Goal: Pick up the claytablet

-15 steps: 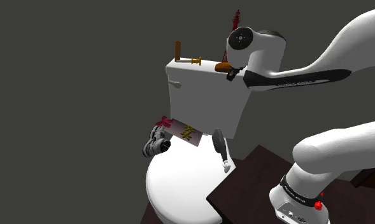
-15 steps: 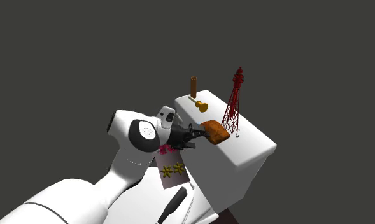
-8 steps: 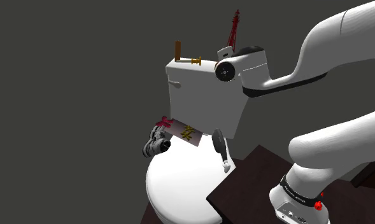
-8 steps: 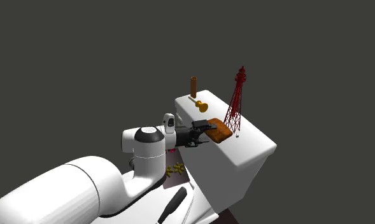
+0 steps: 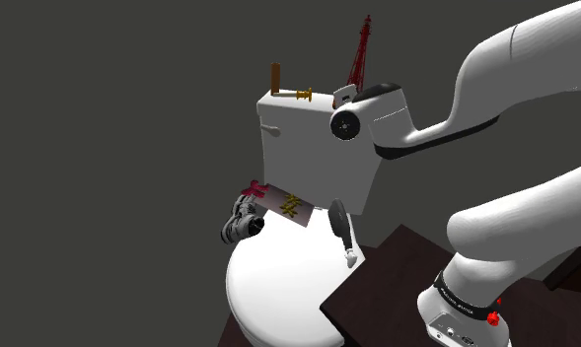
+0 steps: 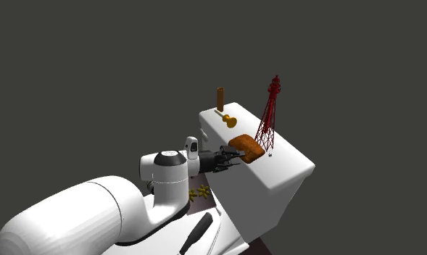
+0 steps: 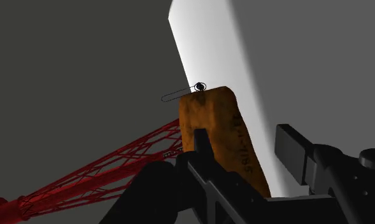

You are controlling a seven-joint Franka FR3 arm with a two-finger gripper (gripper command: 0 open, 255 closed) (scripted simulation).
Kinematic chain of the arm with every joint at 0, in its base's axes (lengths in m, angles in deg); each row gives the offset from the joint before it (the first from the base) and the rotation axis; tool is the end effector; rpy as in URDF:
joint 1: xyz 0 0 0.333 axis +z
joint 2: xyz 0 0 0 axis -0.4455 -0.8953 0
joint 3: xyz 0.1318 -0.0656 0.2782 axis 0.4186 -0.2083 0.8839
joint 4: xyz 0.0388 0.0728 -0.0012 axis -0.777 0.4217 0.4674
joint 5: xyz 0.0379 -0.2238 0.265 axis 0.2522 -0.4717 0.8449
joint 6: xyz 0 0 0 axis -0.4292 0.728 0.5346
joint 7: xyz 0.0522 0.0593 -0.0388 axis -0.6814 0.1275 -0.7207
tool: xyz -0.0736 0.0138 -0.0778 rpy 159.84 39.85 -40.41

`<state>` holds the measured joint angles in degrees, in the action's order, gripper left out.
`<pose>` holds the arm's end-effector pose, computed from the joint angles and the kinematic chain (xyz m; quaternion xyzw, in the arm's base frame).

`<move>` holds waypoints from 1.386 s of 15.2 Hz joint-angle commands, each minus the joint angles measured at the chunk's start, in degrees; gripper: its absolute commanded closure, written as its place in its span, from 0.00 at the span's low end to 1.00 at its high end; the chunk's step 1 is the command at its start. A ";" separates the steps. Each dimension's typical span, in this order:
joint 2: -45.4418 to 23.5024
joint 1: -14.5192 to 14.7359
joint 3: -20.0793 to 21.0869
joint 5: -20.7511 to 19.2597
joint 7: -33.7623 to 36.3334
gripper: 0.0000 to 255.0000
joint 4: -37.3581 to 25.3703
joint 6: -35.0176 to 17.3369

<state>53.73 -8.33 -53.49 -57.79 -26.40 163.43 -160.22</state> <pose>0.3988 -0.0195 0.4633 0.7664 0.0797 0.2139 0.6005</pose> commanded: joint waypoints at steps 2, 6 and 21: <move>0.02 -0.37 -0.48 -0.93 -0.04 1.00 -0.42 0.27; 0.10 -0.25 -0.33 -0.77 0.08 1.00 -0.24 0.41; 4.74 1.30 -4.39 5.06 -11.06 1.00 -4.37 -1.61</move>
<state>58.03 -7.20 -57.53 -53.27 -36.47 159.39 -161.72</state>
